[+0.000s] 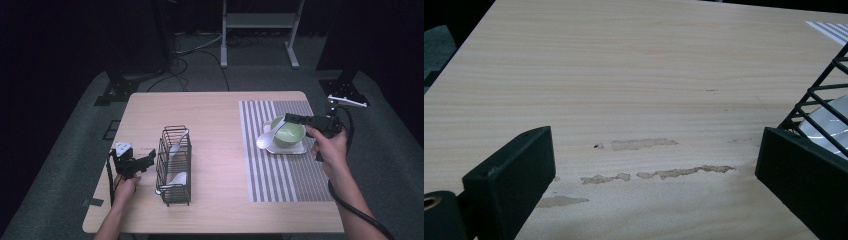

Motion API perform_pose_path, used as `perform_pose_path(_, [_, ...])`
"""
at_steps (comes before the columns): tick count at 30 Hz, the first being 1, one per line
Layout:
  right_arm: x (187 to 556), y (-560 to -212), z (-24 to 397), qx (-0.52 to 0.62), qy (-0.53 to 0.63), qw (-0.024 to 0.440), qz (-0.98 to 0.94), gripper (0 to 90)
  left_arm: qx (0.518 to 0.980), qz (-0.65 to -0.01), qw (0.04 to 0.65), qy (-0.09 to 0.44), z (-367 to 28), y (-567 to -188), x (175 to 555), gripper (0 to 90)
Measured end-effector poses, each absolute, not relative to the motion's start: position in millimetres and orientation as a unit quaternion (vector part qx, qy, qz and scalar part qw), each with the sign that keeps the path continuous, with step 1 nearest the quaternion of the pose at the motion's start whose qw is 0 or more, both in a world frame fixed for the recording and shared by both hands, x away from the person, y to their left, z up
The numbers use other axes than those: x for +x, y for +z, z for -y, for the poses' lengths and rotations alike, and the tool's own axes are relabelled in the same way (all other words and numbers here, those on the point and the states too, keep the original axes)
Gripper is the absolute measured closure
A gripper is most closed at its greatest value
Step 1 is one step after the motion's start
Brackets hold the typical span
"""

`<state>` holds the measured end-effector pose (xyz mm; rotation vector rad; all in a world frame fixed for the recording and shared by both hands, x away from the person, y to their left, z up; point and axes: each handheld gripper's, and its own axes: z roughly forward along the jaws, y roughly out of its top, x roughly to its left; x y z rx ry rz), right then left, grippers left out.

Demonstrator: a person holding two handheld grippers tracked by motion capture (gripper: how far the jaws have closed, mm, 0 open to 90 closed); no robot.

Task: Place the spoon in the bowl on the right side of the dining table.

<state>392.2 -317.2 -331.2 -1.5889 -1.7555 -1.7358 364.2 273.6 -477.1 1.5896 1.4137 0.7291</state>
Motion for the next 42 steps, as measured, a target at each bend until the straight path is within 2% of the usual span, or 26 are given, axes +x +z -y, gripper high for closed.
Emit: perform_pose_path(42, [408,-342,349,-0.584,-0.596,0.073,0.546,85.9,0.639,-0.565,0.432,0.292,-274,-477,364,1.6])
